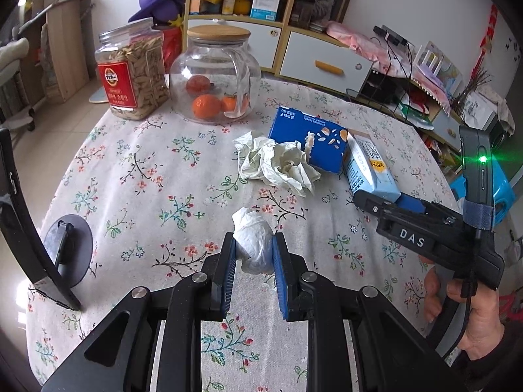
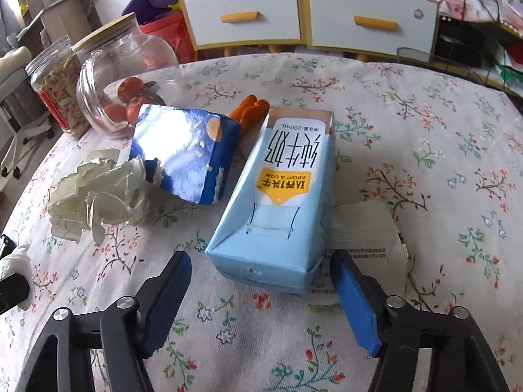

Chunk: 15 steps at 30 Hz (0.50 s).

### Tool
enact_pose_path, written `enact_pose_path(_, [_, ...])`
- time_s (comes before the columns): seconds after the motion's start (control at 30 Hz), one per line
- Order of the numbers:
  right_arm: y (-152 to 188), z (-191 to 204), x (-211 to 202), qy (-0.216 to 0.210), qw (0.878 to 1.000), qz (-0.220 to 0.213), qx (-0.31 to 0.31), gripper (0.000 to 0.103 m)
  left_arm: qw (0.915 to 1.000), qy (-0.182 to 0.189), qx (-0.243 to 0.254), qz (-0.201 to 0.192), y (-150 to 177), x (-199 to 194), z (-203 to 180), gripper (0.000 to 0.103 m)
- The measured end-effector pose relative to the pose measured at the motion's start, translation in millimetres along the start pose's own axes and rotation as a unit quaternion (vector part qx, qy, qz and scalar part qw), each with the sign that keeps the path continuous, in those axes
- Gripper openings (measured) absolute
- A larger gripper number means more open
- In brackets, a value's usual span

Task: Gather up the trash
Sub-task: 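Grasp the white tissue ball with the left tool while the right tool grasps the blue milk carton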

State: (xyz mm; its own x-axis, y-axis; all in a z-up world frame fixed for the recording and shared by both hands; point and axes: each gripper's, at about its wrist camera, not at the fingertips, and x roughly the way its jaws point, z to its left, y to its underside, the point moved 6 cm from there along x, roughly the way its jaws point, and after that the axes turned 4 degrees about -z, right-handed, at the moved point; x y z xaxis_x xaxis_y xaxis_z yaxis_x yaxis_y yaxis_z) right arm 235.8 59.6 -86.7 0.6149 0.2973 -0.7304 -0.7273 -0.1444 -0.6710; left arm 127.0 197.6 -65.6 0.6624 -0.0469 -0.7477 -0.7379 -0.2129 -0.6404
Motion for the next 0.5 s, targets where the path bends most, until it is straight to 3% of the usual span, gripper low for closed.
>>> enact_pose_path(0.13, [-1.5,-3.8,0.7,0.004,1.0,-0.003,0.003,0.063,1.0,-0.001,0.005,-0.001,0.7,-0.5,-2.6,0.023])
enact_pose_path(0.5, [-8.3,-12.3,-32.8,0.0,0.999,-0.034,-0.009,0.061,0.9997,0.009,0.016,-0.017,-8.3,-11.4,-24.5,0.023])
